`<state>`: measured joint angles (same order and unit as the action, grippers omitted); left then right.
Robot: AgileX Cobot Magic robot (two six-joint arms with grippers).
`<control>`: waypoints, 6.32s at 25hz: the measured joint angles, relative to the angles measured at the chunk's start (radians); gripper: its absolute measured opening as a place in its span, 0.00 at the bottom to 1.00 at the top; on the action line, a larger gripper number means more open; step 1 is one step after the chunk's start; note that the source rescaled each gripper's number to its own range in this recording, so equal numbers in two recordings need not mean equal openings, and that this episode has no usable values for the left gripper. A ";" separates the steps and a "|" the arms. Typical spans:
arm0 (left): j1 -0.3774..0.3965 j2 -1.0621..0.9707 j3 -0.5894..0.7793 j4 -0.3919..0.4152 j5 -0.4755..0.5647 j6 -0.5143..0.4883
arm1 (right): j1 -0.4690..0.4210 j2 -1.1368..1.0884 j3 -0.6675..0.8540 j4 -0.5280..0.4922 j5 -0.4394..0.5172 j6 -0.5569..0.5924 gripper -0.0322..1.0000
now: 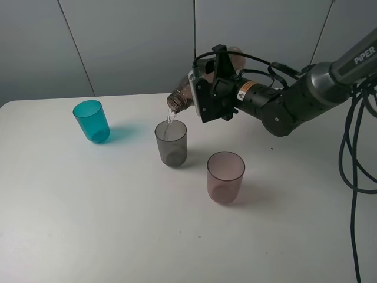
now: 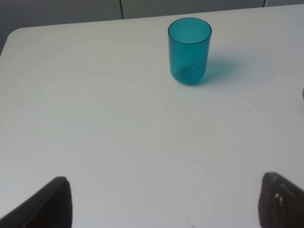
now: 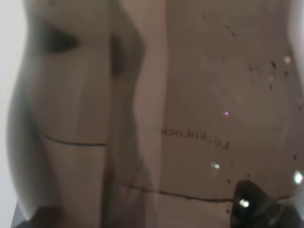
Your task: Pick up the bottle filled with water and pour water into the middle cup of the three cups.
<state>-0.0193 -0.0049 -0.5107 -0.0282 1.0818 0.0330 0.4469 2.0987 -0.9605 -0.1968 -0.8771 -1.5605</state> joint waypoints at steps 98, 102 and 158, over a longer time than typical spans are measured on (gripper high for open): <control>0.000 0.000 0.000 0.000 0.000 -0.002 | -0.193 -0.026 0.000 -0.211 0.031 1.656 0.03; 0.000 0.000 0.000 0.000 0.000 -0.004 | -0.223 0.014 -0.002 -0.215 -0.074 1.719 0.03; 0.000 0.000 0.000 0.000 0.000 -0.004 | -0.237 -0.467 0.248 -0.278 0.401 1.776 0.99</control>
<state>-0.0193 -0.0049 -0.5107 -0.0282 1.0818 0.0292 0.2095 1.6317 -0.7130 -0.4745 -0.4757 0.2157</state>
